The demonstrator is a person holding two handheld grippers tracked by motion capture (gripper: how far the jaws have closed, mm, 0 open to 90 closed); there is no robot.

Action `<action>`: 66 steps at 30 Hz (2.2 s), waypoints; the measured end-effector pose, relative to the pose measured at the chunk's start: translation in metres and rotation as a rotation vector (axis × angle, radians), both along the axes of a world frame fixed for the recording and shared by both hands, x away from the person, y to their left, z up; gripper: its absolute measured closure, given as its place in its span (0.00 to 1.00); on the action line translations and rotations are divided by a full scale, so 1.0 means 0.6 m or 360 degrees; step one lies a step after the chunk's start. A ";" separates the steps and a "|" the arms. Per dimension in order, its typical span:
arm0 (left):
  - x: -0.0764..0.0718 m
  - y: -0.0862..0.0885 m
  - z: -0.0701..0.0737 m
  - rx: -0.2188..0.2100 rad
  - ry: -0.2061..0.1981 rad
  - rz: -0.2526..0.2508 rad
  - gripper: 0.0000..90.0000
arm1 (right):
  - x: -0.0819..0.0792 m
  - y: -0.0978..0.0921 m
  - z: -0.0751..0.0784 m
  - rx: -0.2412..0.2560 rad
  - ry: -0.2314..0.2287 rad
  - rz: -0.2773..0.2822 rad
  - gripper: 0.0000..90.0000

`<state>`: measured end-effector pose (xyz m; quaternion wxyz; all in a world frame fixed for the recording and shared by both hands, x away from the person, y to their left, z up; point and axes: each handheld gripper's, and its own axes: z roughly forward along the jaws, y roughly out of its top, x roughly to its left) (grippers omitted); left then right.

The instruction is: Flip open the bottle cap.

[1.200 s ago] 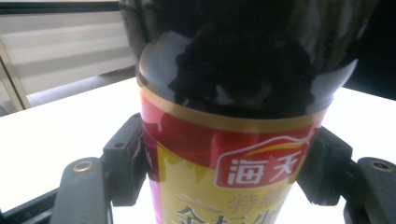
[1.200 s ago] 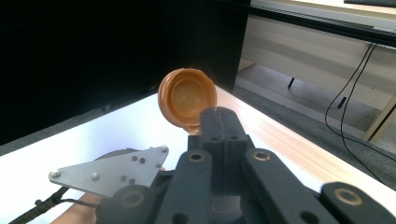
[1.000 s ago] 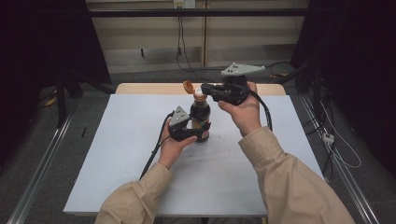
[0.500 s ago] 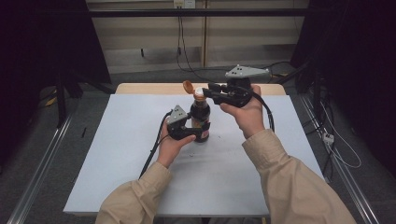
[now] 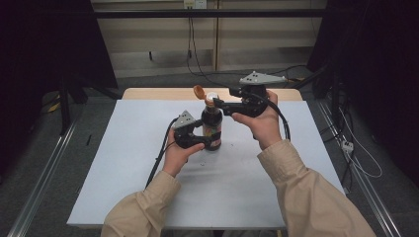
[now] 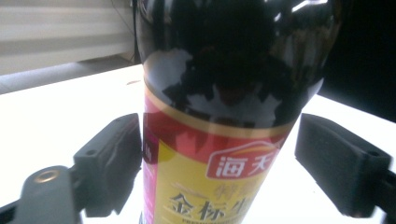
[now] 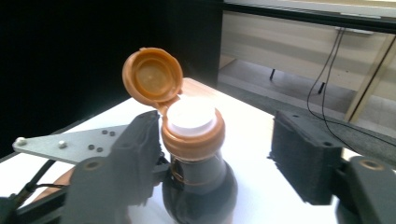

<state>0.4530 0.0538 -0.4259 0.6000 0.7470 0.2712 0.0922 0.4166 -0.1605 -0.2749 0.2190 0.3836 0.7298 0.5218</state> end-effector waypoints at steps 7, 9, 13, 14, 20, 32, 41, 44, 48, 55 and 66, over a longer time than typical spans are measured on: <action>0.001 0.010 0.003 -0.0010 0.0024 -0.0030 0.10 | 0.001 -0.010 -0.013 0.0020 0.0025 -0.0016 0.26; 0.000 0.012 0.005 -0.0016 0.0031 -0.0034 0.10 | 0.001 -0.013 -0.018 0.0026 0.0035 -0.0012 0.25; 0.000 0.020 0.012 -0.0007 0.0025 -0.0030 0.10 | -0.001 -0.015 -0.025 0.0035 0.0035 -0.0009 0.24; -0.001 0.022 0.015 -0.0017 0.0022 -0.0038 0.10 | -0.003 -0.015 -0.026 0.0036 0.0033 -0.0007 0.24; -0.009 0.027 0.025 -0.0010 -0.0013 -0.0085 0.10 | -0.015 -0.018 -0.030 0.0018 0.0026 0.0011 0.23; -0.021 0.053 0.038 0.0094 0.0037 -0.0117 0.10 | -0.035 -0.037 -0.062 -0.0012 0.0074 0.0046 0.20; -0.030 0.081 0.040 0.0036 0.0012 -0.0094 0.10 | -0.051 -0.047 -0.089 0.0015 0.0101 0.0081 0.19; -0.034 0.088 0.042 0.0037 0.0009 -0.0090 0.10 | -0.056 -0.048 -0.096 0.0006 0.0104 0.0096 0.19; -0.040 0.094 0.044 0.0079 0.0006 -0.0105 0.10 | -0.063 -0.049 -0.108 0.0008 0.0117 0.0112 0.19; -0.048 0.109 0.036 0.0068 0.0011 -0.0096 0.10 | -0.072 -0.059 -0.127 0.0014 0.0140 0.0112 0.19; -0.059 0.125 0.043 0.0081 0.0007 -0.0090 0.10 | -0.084 -0.067 -0.152 -0.0020 0.0157 0.0121 0.18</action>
